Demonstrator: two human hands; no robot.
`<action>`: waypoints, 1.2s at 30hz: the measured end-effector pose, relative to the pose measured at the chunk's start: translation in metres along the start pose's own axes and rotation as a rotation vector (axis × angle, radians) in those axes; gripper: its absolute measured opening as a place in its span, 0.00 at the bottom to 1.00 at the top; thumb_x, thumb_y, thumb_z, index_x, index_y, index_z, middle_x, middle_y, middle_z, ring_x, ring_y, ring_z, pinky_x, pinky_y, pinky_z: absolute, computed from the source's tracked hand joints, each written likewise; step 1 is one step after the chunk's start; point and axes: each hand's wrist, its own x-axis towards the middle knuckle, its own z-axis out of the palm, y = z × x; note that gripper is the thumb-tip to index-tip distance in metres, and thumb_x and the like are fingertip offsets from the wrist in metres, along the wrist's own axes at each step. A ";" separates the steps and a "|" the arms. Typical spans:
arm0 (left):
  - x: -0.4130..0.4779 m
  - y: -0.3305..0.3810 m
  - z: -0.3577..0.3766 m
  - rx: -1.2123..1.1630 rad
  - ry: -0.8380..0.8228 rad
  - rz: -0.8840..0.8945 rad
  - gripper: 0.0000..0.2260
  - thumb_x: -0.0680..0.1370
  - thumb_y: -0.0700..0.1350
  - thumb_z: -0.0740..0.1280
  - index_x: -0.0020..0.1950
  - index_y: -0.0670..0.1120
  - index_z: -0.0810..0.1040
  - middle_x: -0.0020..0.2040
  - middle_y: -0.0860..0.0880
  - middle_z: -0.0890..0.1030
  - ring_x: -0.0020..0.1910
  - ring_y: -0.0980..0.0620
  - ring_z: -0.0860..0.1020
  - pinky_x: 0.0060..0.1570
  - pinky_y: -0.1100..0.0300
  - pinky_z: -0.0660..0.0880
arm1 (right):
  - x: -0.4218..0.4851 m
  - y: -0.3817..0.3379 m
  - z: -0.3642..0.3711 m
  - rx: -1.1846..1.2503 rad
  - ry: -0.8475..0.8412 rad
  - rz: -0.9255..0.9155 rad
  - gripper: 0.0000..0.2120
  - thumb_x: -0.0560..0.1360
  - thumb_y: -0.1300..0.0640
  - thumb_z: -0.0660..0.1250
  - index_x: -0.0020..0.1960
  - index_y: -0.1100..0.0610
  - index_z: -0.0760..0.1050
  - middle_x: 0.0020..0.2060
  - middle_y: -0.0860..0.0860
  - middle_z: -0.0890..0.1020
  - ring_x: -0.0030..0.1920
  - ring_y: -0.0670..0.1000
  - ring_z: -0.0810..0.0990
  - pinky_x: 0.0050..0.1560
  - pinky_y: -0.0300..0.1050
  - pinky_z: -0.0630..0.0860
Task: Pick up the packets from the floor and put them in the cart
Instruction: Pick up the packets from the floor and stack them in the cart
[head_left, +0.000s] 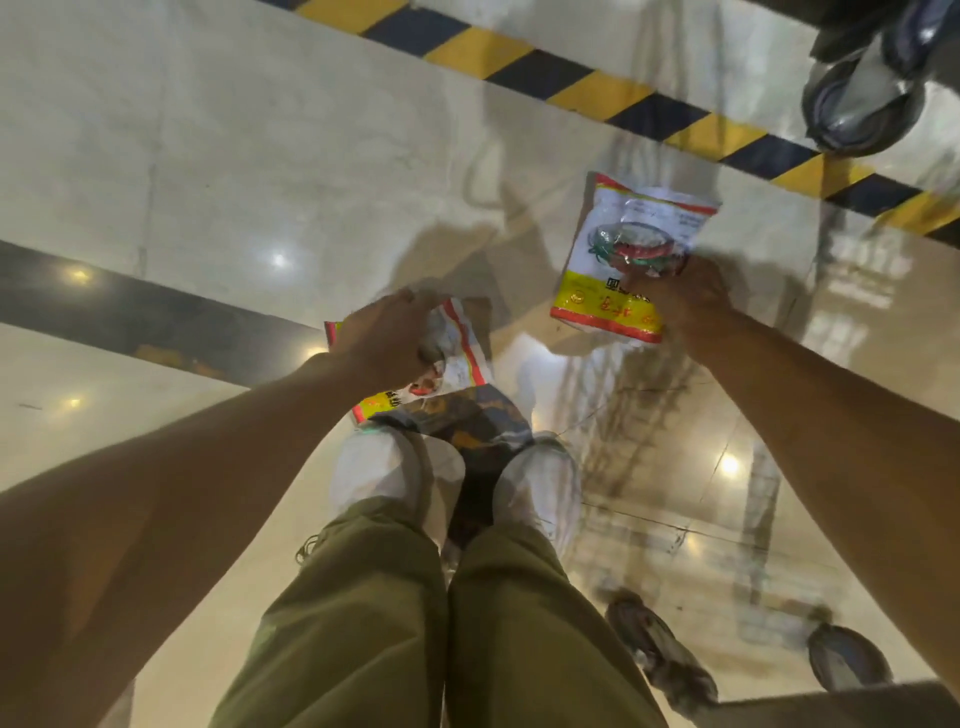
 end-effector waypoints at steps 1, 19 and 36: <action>-0.002 -0.001 -0.004 -0.018 -0.006 -0.039 0.32 0.73 0.47 0.74 0.76 0.53 0.69 0.65 0.45 0.80 0.61 0.39 0.81 0.52 0.48 0.80 | -0.005 -0.001 0.003 0.025 -0.017 0.002 0.44 0.49 0.37 0.80 0.61 0.57 0.84 0.54 0.54 0.87 0.56 0.56 0.86 0.59 0.56 0.82; -0.261 0.019 -0.282 -1.233 -0.012 -0.191 0.21 0.73 0.33 0.77 0.65 0.40 0.81 0.58 0.39 0.86 0.55 0.37 0.86 0.48 0.49 0.85 | -0.366 -0.111 -0.138 0.660 -0.248 0.030 0.31 0.65 0.71 0.81 0.64 0.58 0.78 0.56 0.56 0.86 0.50 0.56 0.85 0.38 0.43 0.83; -0.599 0.241 -0.543 -1.167 -0.032 0.239 0.18 0.73 0.32 0.76 0.60 0.48 0.83 0.57 0.45 0.88 0.55 0.43 0.86 0.57 0.47 0.81 | -0.804 -0.111 -0.434 0.882 0.167 -0.331 0.24 0.73 0.72 0.74 0.68 0.60 0.79 0.59 0.55 0.86 0.56 0.48 0.87 0.50 0.41 0.83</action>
